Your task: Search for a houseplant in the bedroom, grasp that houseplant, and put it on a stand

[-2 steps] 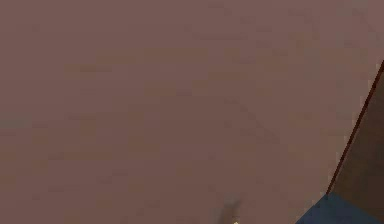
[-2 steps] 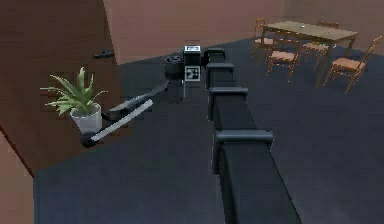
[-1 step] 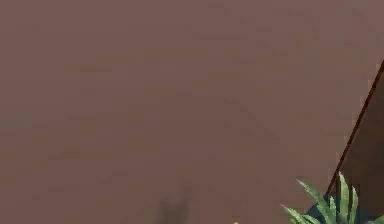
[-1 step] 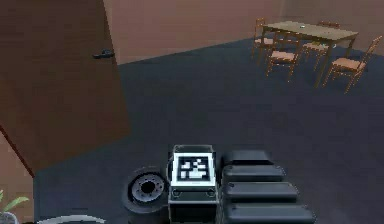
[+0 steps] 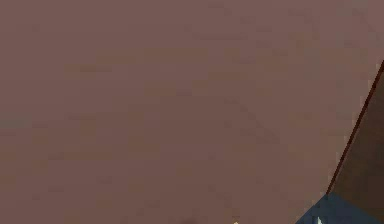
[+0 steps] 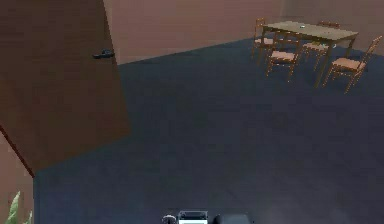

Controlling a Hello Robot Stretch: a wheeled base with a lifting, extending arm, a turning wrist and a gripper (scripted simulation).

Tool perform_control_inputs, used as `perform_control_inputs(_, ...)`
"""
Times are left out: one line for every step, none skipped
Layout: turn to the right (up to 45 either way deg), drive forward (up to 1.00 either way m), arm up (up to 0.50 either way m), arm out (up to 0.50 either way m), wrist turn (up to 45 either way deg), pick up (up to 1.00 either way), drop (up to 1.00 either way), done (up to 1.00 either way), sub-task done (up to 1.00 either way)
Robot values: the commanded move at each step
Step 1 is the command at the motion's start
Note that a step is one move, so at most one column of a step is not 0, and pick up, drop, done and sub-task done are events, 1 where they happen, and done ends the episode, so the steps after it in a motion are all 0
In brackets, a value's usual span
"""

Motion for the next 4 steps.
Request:
perform_control_inputs(0.0,0.0,-0.32,0.0,0.0,0.0,0.0,0.0,0.0)
perform_control_inputs(0.0,0.0,0.0,0.0,0.0,0.0,1.0,0.0,0.0)
perform_control_inputs(0.0,0.0,0.1,0.0,0.0,0.0,0.0,0.0,0.0)
perform_control_inputs(0.0,0.0,0.0,0.0,0.0,0.0,0.0,1.0,0.0)
